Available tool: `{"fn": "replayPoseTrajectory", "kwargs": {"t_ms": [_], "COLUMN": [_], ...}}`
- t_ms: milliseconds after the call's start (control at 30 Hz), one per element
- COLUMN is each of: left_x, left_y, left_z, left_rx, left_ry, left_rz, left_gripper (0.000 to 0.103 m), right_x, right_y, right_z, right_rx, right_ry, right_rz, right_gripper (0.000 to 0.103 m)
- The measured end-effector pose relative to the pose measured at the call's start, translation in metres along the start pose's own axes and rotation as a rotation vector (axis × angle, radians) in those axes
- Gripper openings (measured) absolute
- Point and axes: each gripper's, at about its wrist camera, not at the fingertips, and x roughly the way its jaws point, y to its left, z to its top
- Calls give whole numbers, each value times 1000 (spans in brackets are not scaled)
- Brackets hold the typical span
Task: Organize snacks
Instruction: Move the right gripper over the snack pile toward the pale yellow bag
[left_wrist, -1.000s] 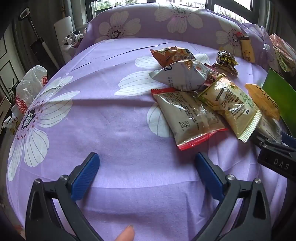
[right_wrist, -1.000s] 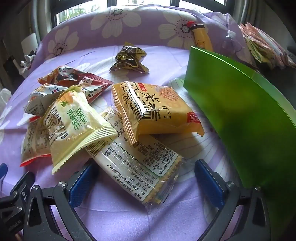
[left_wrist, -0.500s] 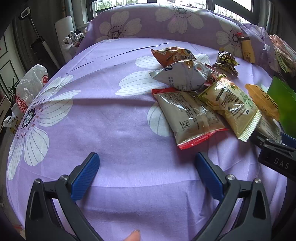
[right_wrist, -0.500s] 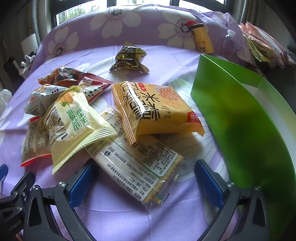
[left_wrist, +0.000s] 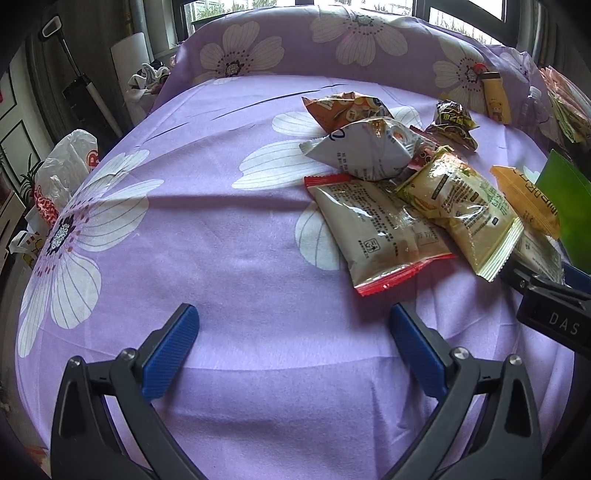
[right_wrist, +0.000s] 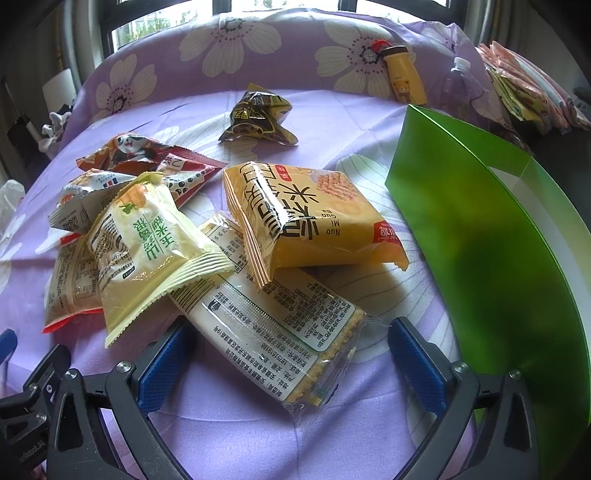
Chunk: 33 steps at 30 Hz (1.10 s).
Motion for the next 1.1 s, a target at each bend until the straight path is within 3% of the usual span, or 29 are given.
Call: {"fn": "replayPoseTrajectory", "kwargs": {"t_ms": [233,433,533,767,833,967,1100], "left_x": [-6,-40,-61,-99,-103,-94,-78], "left_y": [9,13,12,23,28,40,44], "left_z": [10,28,42,101,114,123,114], "left_rx": [-24,-61,-46,-97,-117,-210,-223], "left_ry": [22,-61,-97,-152,-176,-154,-92], "left_rz": [-69,-76,-96,-118,-128,-197,-249], "left_gripper": [102,102,103,103,103,103,102], "right_x": [0,1,-11,-70,-77,-85,-82], "right_y": [2,2,5,11,11,2,-12], "right_z": [1,5,9,45,60,74,72], "right_rx": [-8,-9,-52,-65,-72,-51,-9], "right_ry": [10,18,44,-38,-61,-143,-118], "right_rz": [-8,-2,45,194,179,167,235], "right_gripper": [103,103,103,103,103,103,103]}}
